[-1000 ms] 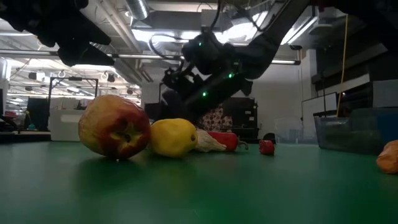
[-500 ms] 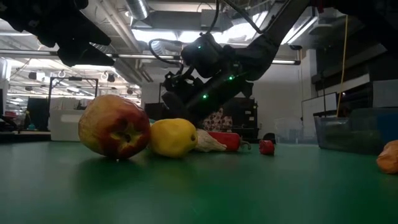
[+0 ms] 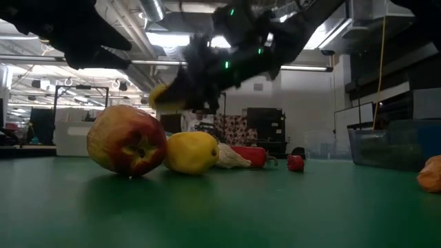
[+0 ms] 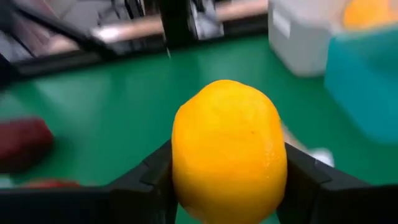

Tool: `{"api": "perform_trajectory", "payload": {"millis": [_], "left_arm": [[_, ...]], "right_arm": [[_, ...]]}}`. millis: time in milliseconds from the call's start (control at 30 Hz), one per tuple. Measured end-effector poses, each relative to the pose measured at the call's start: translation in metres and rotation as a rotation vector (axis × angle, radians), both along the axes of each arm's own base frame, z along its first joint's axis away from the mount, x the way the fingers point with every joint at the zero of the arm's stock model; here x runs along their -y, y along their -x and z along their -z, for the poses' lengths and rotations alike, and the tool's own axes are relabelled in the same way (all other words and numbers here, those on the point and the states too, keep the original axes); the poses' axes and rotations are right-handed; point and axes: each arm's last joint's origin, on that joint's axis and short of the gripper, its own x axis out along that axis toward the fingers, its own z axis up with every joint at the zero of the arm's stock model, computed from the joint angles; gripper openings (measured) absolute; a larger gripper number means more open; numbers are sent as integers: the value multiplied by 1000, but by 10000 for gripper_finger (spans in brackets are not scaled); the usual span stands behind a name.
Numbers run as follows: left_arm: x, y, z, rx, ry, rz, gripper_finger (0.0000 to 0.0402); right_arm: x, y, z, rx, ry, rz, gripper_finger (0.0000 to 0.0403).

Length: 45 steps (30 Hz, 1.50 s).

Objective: Sort produce into baskets
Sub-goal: Put the yellow lemon into the white bin

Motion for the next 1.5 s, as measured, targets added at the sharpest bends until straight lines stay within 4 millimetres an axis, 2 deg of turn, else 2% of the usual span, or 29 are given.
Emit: {"api": "perform_trajectory", "payload": {"millis": [133, 333, 533, 667, 800, 1133, 1500], "left_arm": [[2, 3, -5, 79, -28, -40, 335], [6, 16, -17, 333, -12, 111, 335], [-2, 26, -32, 554, -19, 234, 335], [-11, 21, -28, 525, -53, 193, 335], [-16, 14, -26, 540, -40, 236, 335], [-18, 5, -32, 653, -129, 320, 335], [-24, -8, -30, 727, -143, 294, 335]], "right_arm": [[-4, 7, -32, 74, 23, -15, 192], [-12, 20, -74, 174, 56, -41, 196], [-26, 29, -99, 244, 61, -71, 197], [-39, 29, -107, 321, 60, -101, 199], [-48, 29, -112, 366, 61, -110, 200], [-52, 30, -127, 521, 71, -102, 202], [-52, 30, -127, 527, 70, -102, 202]]}}
